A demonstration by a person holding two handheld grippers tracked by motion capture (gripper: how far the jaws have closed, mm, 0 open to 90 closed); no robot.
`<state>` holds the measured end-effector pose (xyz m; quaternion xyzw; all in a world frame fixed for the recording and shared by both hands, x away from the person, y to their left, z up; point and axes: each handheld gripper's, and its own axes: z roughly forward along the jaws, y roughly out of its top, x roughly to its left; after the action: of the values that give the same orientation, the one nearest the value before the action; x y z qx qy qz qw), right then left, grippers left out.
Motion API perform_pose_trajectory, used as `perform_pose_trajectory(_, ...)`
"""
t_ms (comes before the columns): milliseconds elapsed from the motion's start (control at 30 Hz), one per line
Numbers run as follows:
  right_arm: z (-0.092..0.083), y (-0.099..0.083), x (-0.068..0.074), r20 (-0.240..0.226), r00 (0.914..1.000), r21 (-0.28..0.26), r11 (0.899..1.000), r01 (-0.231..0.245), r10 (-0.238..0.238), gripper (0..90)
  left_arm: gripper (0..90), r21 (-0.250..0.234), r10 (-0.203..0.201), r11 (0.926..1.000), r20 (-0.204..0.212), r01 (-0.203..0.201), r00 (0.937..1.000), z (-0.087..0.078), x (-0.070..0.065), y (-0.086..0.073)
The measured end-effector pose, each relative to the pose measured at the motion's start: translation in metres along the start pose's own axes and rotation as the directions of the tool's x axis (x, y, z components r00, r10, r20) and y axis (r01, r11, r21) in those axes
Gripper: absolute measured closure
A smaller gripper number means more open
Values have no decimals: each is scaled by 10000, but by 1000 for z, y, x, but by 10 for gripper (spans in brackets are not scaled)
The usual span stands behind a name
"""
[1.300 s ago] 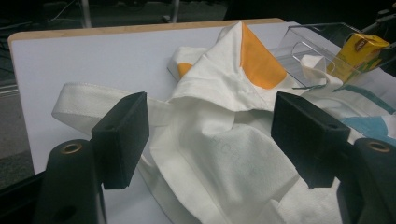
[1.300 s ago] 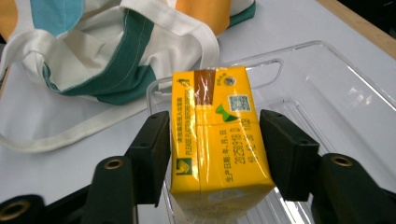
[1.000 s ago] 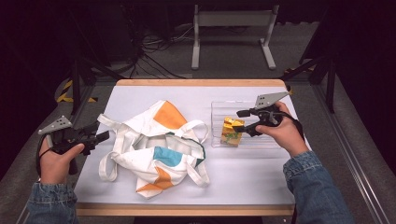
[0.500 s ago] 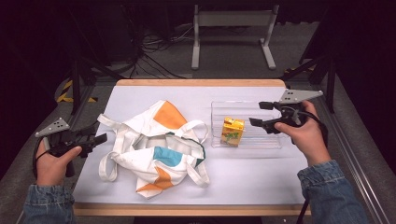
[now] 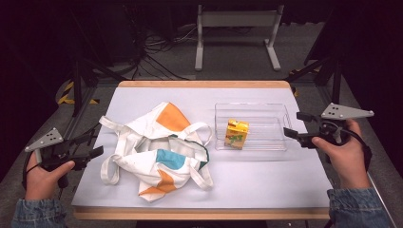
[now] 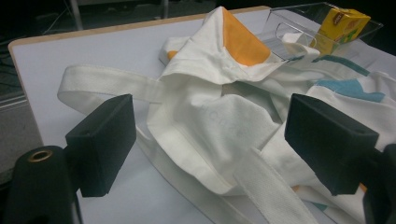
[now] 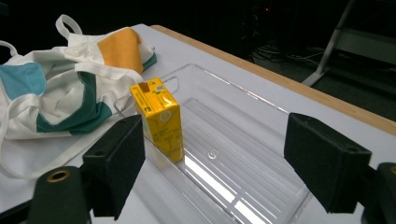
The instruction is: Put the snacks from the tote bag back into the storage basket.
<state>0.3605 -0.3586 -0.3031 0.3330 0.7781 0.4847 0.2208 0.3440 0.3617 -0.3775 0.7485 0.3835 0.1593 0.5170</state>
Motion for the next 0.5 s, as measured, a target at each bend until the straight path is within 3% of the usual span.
perform_pose_trajectory(167,-11,-17,-1,163,9996,-10,9997,-245,245,206,171,-99,-155,9998,-160,153,9998,-3,-4,-9)
perform_pose_trajectory(233,-14,-27,0,249,9993,17,9996,-288,288,204,151,-48,-19,10000,-276,18,9996,-6,-5,-15)
perform_pose_trajectory(367,-16,-46,1,347,9981,-73,9987,-497,500,201,145,-187,-123,9998,-337,117,9994,-7,-12,-30)
perform_pose_trajectory(500,-12,-65,4,462,9981,-161,9991,-401,408,201,133,-150,89,9998,-280,-93,9996,-1,-12,-48)
